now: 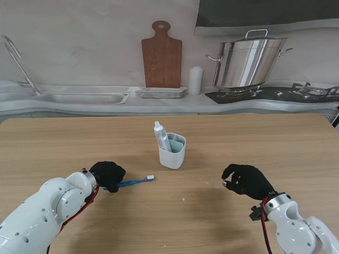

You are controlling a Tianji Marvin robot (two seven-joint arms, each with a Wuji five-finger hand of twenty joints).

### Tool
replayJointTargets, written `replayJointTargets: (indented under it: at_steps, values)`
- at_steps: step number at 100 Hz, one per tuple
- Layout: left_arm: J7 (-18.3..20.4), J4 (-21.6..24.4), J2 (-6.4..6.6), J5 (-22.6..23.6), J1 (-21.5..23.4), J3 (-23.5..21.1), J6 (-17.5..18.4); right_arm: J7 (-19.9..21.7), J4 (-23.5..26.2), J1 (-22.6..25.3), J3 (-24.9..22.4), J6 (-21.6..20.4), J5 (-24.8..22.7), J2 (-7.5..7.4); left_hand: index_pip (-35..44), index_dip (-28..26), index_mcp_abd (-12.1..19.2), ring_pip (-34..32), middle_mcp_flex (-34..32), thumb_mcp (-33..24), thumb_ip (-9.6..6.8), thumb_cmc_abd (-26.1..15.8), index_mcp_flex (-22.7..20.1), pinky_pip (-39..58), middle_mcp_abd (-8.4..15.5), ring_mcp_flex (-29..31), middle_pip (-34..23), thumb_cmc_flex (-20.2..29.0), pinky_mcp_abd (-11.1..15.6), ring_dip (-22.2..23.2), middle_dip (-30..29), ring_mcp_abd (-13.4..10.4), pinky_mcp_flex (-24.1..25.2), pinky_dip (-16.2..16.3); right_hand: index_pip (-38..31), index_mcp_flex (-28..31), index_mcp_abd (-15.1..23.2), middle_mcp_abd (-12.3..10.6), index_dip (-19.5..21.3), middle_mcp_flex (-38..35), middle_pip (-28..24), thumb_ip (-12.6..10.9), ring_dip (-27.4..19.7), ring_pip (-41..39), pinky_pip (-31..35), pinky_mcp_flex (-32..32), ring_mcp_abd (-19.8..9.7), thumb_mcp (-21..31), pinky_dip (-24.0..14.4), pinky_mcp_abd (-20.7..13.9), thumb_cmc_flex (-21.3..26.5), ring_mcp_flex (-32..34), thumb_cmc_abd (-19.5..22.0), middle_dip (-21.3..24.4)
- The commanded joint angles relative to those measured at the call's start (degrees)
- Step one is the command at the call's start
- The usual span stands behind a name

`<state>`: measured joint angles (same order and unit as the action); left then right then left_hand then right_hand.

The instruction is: Organize toothpaste and toothbrush

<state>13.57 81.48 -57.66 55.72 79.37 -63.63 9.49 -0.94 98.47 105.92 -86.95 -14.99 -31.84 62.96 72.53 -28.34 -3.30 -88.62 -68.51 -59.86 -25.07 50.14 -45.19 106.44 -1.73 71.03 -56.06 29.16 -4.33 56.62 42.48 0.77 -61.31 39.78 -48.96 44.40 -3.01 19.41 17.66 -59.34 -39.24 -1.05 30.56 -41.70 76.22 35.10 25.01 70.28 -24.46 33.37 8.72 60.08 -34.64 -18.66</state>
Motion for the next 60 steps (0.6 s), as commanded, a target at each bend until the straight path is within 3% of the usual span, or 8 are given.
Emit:
replayJointTargets:
  at_steps: [1, 60]
  values:
    - [0.7, 0.0, -0.36, -0.3, 1.7, -0.4, -0.8, 0.7, 0.0, 0.5, 0.1, 0.0, -0.3, 0.19, -3.2, 1.8, 4.5, -4.2, -4.4, -3.9, -6.2, -4.0, -1.0, 13.5, -3.4, 1.7, -0.9, 4.2, 4.4, -1.0, 1.3, -3.2, -1.7, -0.1, 0.1, 1.4, -0.2, 0.8, 0.0, 0.0, -0.8, -0.1, 0.6, -0.4, 0.6, 0.0, 0.3, 0.8, -1.0, 5.1, 0.4, 0.5, 0.6, -0.5]
    - [-3.6, 6.5, -1.63, -1.9, 8.9, -8.2, -4.1, 0.8, -0.1, 0.3, 0.4, -0.1, -0.3, 0.17, -3.4, 1.4, 4.6, -3.5, -3.4, -2.4, -6.55, -5.2, -0.2, 13.3, -3.5, 1.6, -0.9, 4.8, 4.5, -1.0, 1.7, -3.0, -1.6, -0.9, 0.0, 1.5, -0.1, 0.8, 0.0, 0.0, -0.8, -0.2, 0.7, -0.4, 0.6, 0.0, 0.3, 0.9, -1.0, 5.1, 0.4, 0.6, 0.7, -0.5]
